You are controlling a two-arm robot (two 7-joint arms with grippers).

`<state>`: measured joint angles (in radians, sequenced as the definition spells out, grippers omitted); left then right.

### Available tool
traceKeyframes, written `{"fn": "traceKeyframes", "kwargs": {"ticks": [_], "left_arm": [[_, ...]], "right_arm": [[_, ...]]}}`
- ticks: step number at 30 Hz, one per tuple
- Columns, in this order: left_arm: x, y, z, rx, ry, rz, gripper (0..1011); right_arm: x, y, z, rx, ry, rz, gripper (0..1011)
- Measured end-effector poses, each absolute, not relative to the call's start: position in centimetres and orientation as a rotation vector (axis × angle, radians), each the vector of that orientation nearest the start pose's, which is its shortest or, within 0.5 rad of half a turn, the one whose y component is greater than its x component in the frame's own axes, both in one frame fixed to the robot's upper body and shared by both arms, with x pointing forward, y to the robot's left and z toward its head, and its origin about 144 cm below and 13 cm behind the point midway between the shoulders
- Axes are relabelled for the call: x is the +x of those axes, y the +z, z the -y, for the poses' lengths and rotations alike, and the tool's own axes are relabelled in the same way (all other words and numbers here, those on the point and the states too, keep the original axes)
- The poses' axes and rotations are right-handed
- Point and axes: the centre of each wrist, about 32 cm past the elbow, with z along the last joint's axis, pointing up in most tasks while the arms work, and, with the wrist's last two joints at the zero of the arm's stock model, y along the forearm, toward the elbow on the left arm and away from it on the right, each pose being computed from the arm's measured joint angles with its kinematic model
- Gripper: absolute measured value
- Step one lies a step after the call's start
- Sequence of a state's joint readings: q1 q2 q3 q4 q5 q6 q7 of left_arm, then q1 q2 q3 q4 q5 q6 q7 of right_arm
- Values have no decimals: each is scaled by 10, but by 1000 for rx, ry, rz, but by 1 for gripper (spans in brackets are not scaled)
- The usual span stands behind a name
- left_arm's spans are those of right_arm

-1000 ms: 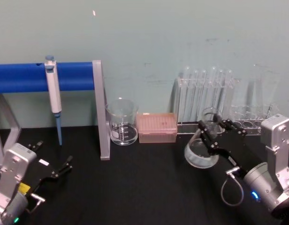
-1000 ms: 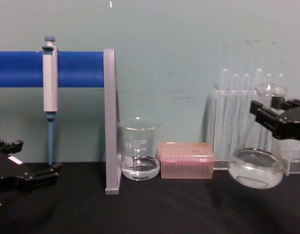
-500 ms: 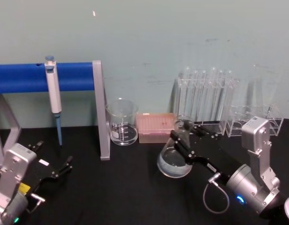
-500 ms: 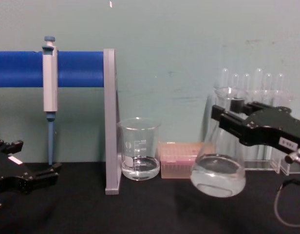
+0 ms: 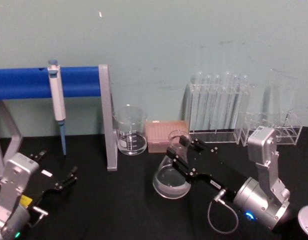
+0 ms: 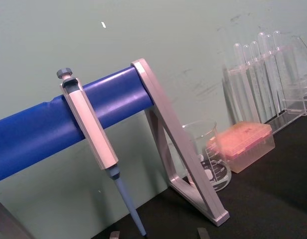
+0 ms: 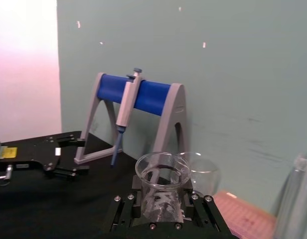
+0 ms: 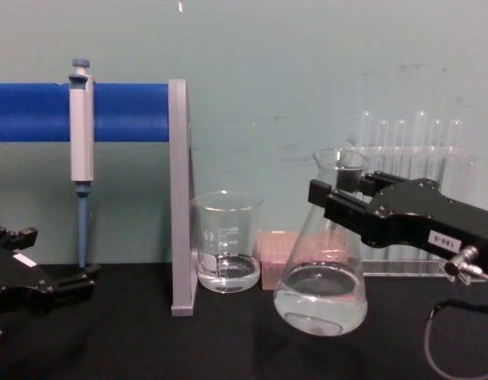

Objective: Grasp the erlenmeyer flask with one hand, shake it three times, then place it back.

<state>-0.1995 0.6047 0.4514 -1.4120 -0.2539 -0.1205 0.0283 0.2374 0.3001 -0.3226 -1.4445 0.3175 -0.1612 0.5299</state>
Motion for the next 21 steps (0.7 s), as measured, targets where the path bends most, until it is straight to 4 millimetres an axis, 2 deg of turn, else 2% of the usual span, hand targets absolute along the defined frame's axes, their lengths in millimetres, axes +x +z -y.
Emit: {"fn": "traceKeyframes", "kwargs": {"ticks": [21], "left_arm": [[489,1140,-310,305,1248,285,1001]], "right_arm": [[522,1169,229,71,-738,144,451]]}}
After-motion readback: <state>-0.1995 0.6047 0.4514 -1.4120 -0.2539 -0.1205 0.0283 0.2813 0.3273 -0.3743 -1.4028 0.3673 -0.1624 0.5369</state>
